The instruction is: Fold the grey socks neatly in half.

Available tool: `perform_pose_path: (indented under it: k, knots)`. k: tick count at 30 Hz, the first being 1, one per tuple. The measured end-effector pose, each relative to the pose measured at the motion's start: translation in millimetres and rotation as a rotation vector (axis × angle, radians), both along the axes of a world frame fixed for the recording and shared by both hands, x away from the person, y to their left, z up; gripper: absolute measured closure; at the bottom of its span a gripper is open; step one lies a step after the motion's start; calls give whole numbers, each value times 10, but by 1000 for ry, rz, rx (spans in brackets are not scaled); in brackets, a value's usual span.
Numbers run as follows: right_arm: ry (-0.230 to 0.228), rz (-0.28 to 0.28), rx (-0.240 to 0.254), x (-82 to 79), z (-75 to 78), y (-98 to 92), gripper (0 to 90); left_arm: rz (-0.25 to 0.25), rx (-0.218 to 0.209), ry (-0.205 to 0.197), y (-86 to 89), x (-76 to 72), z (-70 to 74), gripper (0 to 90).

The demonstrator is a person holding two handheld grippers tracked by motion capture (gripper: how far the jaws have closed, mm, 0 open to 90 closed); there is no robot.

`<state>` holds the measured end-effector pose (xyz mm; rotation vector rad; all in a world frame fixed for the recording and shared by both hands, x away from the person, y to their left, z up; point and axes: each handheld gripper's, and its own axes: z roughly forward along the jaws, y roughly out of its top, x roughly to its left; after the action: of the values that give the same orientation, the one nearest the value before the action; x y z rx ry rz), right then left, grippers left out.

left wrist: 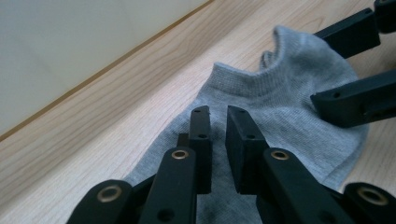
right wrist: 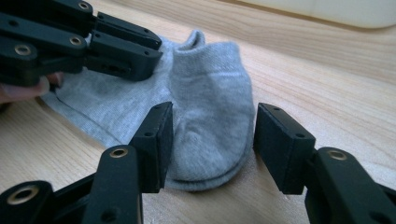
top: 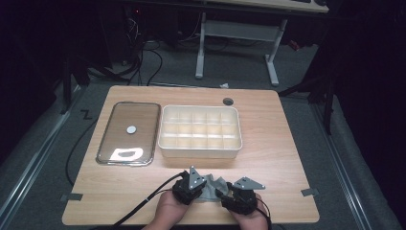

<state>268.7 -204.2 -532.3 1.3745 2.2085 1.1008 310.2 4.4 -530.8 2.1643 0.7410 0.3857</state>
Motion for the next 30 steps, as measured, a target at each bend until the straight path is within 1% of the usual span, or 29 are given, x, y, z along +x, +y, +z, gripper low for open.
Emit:
perform_pose_path:
  k: [2, 4, 5, 8, 9, 11, 14, 15, 18, 19, 20, 21, 23, 24, 25, 26, 28, 30]
  knots:
    - [-5, 1, -9, -5, -1, 7, 487, 3, 2, -2, 20, -5, -2, 809]
    - [-18, -2, -34, -12, -2, 20, 520, 8, 10, -17, 60, -14, -9, 816]
    - [-19, -5, -36, -14, -3, 19, 526, 14, 10, -25, 84, -17, -15, 818]
    - [-16, -11, -28, -16, -3, 12, 545, 23, 11, -25, 160, -18, -16, 820]
    - [-13, -6, -24, -10, -1, 4, 576, 23, 10, -26, 168, -22, -18, 819]
    - [-5, -1, -13, -7, 0, 7, 601, 24, 12, -25, 177, -29, -15, 818]
    - [3, 3, -11, 5, 6, 40, 641, 27, 33, -17, 165, -42, 15, 813]
    - [6, 2, -6, 11, 6, 43, 651, 25, 33, -18, 151, -60, 42, 801]
    - [11, 6, -4, 26, 8, 38, 662, -22, 5, -44, 52, -170, 154, 784]
    - [10, 7, -1, 28, 6, 37, 664, -36, 3, -41, 4, -189, 174, 782]
    - [11, 6, 2, 30, 7, 37, 665, -43, 0, -29, -40, -186, 176, 782]
    - [10, 9, 0, 33, 7, 35, 667, -41, 9, -13, -78, -168, 160, 782]
    - [12, 14, 3, 36, 6, 32, 690, -31, 47, 11, -141, -122, 89, 784]
    - [14, 16, 8, 37, 5, 32, 711, -27, 55, 18, -156, -110, 55, 785]
    - [18, 27, 11, 42, 5, 27, 741, -21, 44, 13, -157, -109, 43, 789]
    - [25, 30, 15, 43, 6, 28, 759, -15, 41, 17, -160, -105, 43, 791]
    - [32, 35, 17, 48, 9, 25, 793, -12, 44, 14, -168, -101, 42, 793]
    - [37, 35, 31, 56, 8, 14, 809, -9, 46, 14, -171, -98, 42, 794]
